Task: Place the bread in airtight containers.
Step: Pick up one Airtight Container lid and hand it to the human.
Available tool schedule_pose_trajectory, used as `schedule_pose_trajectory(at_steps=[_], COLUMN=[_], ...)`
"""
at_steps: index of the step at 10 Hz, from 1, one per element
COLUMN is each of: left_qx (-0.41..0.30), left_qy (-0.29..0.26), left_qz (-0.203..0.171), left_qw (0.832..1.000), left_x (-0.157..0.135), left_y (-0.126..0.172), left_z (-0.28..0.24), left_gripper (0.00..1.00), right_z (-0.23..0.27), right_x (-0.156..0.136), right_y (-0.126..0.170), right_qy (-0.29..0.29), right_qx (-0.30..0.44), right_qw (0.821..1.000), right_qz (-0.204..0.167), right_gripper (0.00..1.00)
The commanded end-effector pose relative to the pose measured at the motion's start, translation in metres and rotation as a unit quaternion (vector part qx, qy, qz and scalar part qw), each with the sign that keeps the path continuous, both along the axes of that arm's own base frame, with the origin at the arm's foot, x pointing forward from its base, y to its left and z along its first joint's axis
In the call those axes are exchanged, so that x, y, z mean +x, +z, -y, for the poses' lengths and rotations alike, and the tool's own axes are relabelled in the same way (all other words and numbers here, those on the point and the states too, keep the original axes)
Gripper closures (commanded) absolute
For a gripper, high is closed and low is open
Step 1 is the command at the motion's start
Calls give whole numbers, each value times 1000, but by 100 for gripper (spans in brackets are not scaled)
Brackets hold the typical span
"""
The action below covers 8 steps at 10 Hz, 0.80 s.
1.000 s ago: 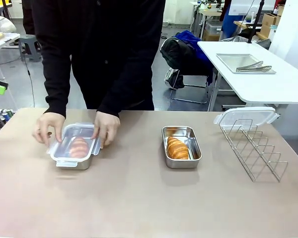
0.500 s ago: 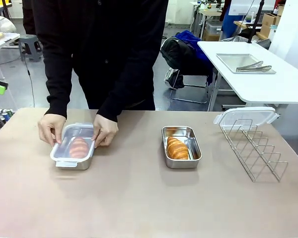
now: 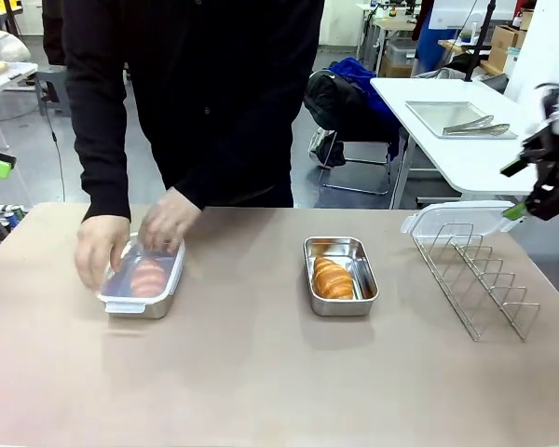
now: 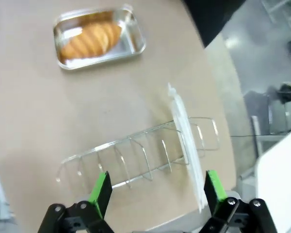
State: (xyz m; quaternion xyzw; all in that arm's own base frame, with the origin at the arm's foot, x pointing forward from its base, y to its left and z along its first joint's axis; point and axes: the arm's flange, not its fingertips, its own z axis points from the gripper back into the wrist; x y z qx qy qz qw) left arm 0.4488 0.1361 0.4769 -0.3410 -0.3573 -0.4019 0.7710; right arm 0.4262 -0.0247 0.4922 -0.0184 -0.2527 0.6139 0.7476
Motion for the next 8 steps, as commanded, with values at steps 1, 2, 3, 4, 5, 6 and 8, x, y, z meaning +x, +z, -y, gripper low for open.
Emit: schedule_pose_trajectory(at_steps=[1,2,3,4,5,6,8], left_qx=[-3,-3,-3,-3,-3,-3,-3], left_qy=[-6,-6,-6,-6,-6,-6,-6], left_qz=[6,6,6,6,6,6,6], left_qw=[1000,1000,1000,1000,1000,1000,1000], left_x=[-1,-1,-1,-1,-1,-1,-1], left_y=[2,2,2,2,2,2,2], left_z=[2,2,2,2,2,2,2], left_gripper=[0,0,0,0,0,0,0], right_z=[-5,-15,-20,-24,-27,-27,-28], right_x=[31,46,59,70,81,91,105], right_y=[-9,-18,-25,-31,-36,-45,-58], right_qy=[47,70,84,99,109,107,100], right_qx=[-82,-112,-126,-134,-139,-149,-149], right_qw=[995,991,988,985,983,982,982], right_qz=[-15,-31,-42,-49,-51,-48,-50], right_gripper=[0,0,0,0,0,0,0])
